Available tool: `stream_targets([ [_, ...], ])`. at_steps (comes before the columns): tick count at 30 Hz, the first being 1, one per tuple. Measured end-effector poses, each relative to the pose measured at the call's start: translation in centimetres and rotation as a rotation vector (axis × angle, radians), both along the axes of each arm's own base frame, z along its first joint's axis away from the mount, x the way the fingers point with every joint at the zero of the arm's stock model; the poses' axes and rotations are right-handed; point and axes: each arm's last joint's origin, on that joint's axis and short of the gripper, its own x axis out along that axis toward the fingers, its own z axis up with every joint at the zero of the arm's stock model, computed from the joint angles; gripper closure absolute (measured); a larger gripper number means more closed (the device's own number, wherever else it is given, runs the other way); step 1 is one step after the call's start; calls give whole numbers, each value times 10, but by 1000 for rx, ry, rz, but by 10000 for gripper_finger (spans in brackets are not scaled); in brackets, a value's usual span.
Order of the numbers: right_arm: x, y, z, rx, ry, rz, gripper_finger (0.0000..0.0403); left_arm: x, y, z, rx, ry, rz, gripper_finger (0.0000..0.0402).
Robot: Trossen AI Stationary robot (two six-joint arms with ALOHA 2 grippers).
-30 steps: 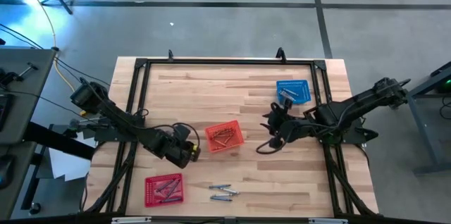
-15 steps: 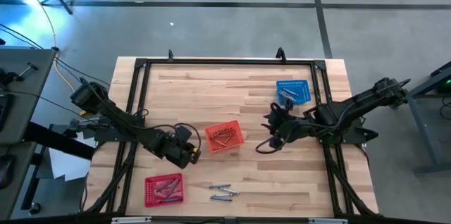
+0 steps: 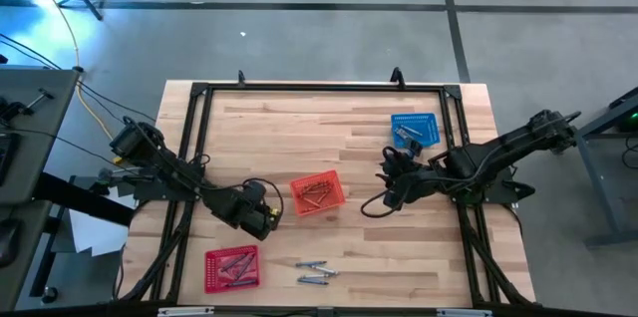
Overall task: Sort crayons
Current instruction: Put the orange crayon into the orange bin
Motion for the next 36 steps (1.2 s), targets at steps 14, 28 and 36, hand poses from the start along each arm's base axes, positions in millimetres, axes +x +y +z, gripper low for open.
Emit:
stream_targets([
  [14, 1, 0, 1, -10, -7, 5, 274, -3, 6, 32, 67, 146, -39, 280],
  [28, 0, 0, 1, -16, -3, 10, 274, -19, 13, 17, 67, 244, 20, 280],
  [36, 0, 0, 1, -16, -3, 10, 274, -25, 21, 2, 58, 238, 59, 280],
])
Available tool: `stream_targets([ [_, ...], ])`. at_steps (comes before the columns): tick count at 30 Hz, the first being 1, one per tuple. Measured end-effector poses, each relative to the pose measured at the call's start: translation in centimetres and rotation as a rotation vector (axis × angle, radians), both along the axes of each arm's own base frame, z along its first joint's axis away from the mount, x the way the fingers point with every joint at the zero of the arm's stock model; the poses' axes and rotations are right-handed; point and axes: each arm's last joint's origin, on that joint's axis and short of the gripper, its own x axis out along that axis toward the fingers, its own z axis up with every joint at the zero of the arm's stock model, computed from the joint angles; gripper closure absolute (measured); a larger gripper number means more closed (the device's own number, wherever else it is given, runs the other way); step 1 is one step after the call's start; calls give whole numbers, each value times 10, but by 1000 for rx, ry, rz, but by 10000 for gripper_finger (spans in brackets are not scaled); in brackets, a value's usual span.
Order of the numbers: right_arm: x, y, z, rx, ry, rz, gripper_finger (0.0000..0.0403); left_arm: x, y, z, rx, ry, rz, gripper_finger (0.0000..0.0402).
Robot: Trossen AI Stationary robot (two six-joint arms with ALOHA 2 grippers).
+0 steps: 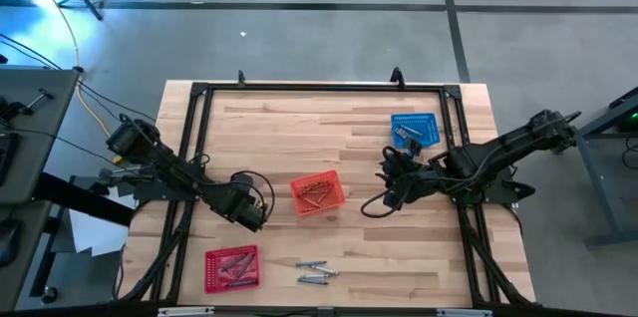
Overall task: Sort crayons
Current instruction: Put the orange crayon into the orange bin
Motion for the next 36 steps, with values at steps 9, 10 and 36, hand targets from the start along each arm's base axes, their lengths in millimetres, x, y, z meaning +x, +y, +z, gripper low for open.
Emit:
stream_targets([
  [9, 0, 0, 0, -3, 0, 0, 274, 2, 3, -2, -19, 4, -11, 280],
  [10, 0, 0, 0, -2, 0, -1, 274, 3, 4, -2, -19, 4, -9, 280],
  [36, 3, 1, 2, 15, -34, -1, 274, 7, 12, 19, 124, 128, -171, 280],
])
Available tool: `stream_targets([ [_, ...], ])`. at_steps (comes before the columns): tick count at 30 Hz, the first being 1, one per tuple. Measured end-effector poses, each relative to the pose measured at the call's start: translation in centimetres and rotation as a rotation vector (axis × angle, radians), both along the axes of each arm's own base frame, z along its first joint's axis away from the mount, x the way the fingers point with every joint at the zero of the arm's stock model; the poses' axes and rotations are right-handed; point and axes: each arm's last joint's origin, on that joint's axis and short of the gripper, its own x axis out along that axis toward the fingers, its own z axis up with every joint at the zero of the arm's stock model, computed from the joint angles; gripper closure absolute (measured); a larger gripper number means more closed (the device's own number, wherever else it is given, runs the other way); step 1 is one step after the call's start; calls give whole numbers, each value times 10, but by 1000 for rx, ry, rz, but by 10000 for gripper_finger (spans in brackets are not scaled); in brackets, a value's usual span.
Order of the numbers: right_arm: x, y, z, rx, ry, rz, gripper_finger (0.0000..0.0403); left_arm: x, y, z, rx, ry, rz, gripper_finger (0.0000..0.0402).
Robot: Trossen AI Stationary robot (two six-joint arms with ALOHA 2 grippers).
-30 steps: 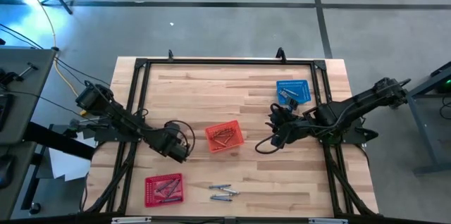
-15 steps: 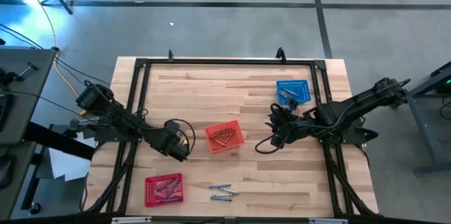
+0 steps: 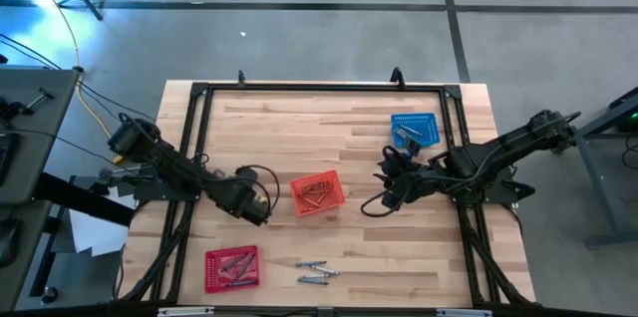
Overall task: Sort crayons
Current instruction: Put the orange crayon into the orange bin
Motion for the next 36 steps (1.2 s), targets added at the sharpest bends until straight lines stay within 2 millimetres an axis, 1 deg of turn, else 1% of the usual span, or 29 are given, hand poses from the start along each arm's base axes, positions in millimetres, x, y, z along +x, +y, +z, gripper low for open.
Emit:
stream_targets([
  [4, 1, 0, 1, 5, -12, 0, 274, -2, 13, -4, 1, 80, -43, 280],
  [9, 2, 1, 2, 14, -31, -1, 274, -9, 31, -18, -51, 167, -55, 280],
  [12, 3, 1, 2, 17, -37, -1, 274, -12, 41, -24, -71, 199, -60, 280],
  [17, 3, 1, 2, 19, -42, -1, 274, -9, 48, -30, -146, 193, -121, 280],
  [22, 3, 1, 2, 18, -43, -1, 274, -7, 54, -30, -175, 191, -121, 280],
  [27, 3, 1, 2, 18, -42, 0, 274, -6, 57, -30, -237, 216, -159, 280],
  [32, 3, 1, 2, 17, -42, 1, 274, -3, 58, -22, -179, 239, -136, 280],
  [36, 3, 1, 2, 17, -42, 1, 274, 7, 58, -11, -123, 190, -150, 280],
])
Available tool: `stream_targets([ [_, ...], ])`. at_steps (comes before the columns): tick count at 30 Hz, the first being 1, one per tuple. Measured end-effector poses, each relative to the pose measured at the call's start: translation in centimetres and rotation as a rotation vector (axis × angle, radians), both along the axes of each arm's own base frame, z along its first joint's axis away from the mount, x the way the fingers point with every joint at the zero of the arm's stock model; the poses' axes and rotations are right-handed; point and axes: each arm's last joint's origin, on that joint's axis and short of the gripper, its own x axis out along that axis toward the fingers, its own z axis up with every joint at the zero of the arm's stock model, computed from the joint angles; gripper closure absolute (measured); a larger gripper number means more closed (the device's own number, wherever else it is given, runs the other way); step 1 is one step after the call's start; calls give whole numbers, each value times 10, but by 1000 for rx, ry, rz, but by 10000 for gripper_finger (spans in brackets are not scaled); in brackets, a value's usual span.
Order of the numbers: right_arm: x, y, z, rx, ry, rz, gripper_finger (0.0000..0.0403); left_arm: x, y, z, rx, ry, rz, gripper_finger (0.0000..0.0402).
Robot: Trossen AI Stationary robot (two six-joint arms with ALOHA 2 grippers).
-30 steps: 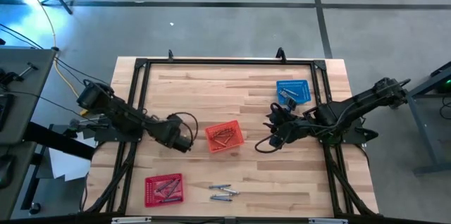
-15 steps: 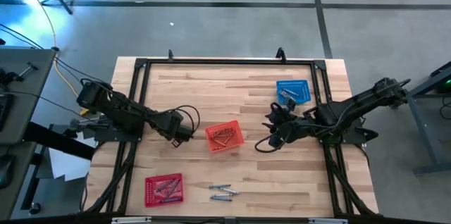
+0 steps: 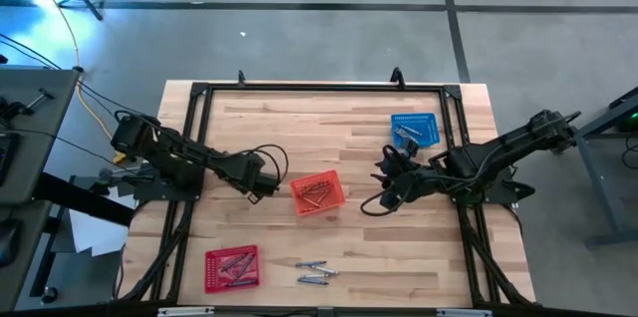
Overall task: Sort crayons
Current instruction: Put the orange crayon into the orange bin
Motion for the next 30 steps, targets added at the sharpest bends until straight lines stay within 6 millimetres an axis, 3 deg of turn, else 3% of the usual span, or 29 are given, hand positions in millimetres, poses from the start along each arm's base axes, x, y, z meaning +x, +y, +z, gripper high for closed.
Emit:
stream_targets([
  [7, 0, 0, 0, 0, 0, 0, 274, 3, 5, 6, 21, 17, -50, 280],
  [16, 0, 0, 0, 4, -2, -4, 274, 2, 29, 6, 17, 84, -91, 280],
  [30, 0, 0, 0, 6, -2, -5, 274, 1, 49, 4, -217, 121, -189, 280],
])
